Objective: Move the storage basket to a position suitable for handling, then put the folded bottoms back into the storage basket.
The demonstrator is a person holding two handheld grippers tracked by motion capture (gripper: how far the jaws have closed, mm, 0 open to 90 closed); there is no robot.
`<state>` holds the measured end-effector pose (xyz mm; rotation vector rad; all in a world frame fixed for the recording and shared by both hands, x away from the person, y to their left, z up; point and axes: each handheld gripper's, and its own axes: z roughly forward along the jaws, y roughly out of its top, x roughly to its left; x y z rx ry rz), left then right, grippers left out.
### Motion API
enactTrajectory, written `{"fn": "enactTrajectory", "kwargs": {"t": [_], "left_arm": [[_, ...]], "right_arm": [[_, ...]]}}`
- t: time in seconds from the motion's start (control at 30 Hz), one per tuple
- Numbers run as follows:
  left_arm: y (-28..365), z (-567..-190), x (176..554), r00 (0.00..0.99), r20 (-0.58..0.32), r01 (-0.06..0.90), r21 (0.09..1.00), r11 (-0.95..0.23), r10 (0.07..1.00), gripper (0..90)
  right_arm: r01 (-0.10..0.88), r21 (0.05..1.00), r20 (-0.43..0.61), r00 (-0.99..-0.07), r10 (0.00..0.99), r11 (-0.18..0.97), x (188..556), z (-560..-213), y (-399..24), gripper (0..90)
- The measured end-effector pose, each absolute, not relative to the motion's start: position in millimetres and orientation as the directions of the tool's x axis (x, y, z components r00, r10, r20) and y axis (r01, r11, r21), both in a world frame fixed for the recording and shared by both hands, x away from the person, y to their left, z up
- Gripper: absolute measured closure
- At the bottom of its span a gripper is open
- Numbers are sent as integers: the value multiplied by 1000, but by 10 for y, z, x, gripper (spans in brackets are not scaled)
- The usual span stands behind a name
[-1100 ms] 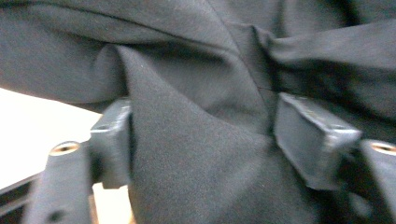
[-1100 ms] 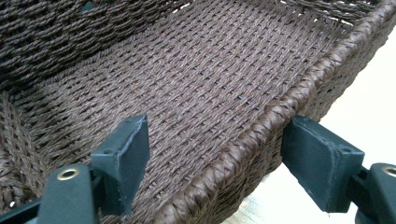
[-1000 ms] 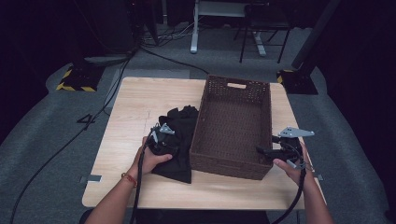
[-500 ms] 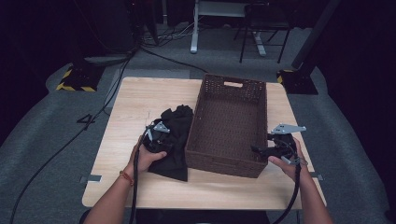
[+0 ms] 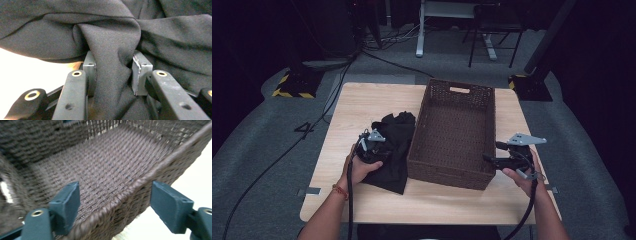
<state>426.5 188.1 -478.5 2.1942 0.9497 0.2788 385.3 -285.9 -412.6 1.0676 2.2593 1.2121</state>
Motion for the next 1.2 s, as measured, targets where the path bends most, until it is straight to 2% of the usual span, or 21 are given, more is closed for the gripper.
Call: {"fn": "enactTrajectory", "kwargs": {"t": [0.07,0.2,0.27,0.37,0.5,0.8,1.0,1.2], "left_arm": [[1894,-4776,4247,704,-68,542,695,-472,707,640],[1929,-4737,4223,704,-60,530,708,-467,707,641],[1941,-4732,4218,700,-57,530,710,-463,712,640],[1956,-4722,4206,696,-56,524,721,-453,716,640],[1972,-4688,4197,695,-52,510,738,-442,717,641],[2013,-4642,4179,690,-41,489,762,-424,723,642],[2029,-4632,4167,686,-40,486,769,-416,727,643],[2065,-4598,4169,680,-42,474,787,-396,732,645]], "right_arm": [[414,847,13,-643,766,333,3750,-4006,-2950,241],[408,860,1,-601,799,306,3688,-3985,-3137,241],[428,854,4,-573,820,295,3689,-4058,-3232,241],[460,821,-58,-520,852,337,3705,-4242,-3335,241],[515,790,-53,-486,872,334,3759,-4497,-3445,241],[571,744,-15,-504,864,346,3856,-4873,-3463,242],[582,721,-26,-518,855,375,3908,-4999,-3398,237],[580,738,0,-511,860,345,3927,-5025,-3407,245]]}}
